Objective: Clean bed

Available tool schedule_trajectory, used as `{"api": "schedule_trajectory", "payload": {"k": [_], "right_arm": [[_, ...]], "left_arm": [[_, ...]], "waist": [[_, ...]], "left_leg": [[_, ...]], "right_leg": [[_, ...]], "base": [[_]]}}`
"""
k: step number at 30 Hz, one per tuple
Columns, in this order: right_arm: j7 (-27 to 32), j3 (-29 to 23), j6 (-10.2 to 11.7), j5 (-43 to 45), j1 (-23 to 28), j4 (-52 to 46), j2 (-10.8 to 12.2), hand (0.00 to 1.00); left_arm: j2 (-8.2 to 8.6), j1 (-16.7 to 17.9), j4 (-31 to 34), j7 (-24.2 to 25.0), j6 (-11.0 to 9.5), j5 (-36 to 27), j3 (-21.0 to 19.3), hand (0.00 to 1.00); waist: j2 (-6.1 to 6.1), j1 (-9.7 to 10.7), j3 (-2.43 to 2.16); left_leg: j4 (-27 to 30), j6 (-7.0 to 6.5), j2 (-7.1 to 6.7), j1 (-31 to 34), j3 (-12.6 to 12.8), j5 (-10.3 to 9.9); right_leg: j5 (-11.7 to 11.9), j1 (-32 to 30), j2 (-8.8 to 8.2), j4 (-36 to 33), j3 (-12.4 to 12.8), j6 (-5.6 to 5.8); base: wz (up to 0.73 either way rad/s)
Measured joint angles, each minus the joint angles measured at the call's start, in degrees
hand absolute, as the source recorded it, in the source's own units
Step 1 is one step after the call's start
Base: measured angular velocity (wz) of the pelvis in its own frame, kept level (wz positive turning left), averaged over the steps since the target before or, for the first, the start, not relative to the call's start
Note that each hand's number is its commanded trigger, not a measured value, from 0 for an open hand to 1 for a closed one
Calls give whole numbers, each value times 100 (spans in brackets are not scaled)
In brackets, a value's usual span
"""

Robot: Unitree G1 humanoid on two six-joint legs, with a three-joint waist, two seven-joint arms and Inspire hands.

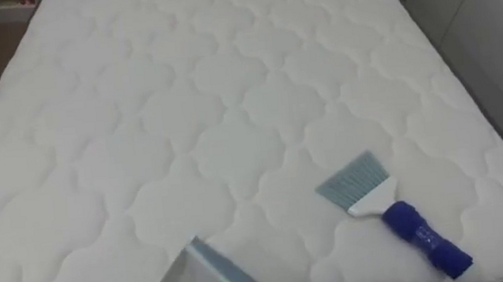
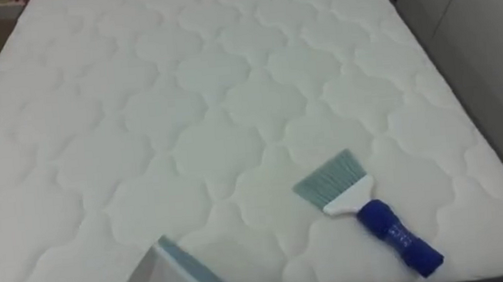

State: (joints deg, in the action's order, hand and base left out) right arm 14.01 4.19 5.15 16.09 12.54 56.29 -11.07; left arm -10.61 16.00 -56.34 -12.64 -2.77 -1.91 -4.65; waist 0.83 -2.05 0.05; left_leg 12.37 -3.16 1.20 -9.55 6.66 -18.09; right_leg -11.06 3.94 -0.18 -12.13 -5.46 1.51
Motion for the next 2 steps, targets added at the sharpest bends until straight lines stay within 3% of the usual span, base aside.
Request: {"api": "schedule_trajectory", "payload": {"k": [2], "right_arm": [[-16,-122,-32,-1,5,63,1,0]], "left_arm": [[-2,62,-13,-84,34,-33,-40,0]], "waist": [[-19,2,1]], "left_leg": [[-73,3,0,-76,-127,2]], "right_leg": [[3,61,33,71,67,-4]], "base": [[-11]]}}
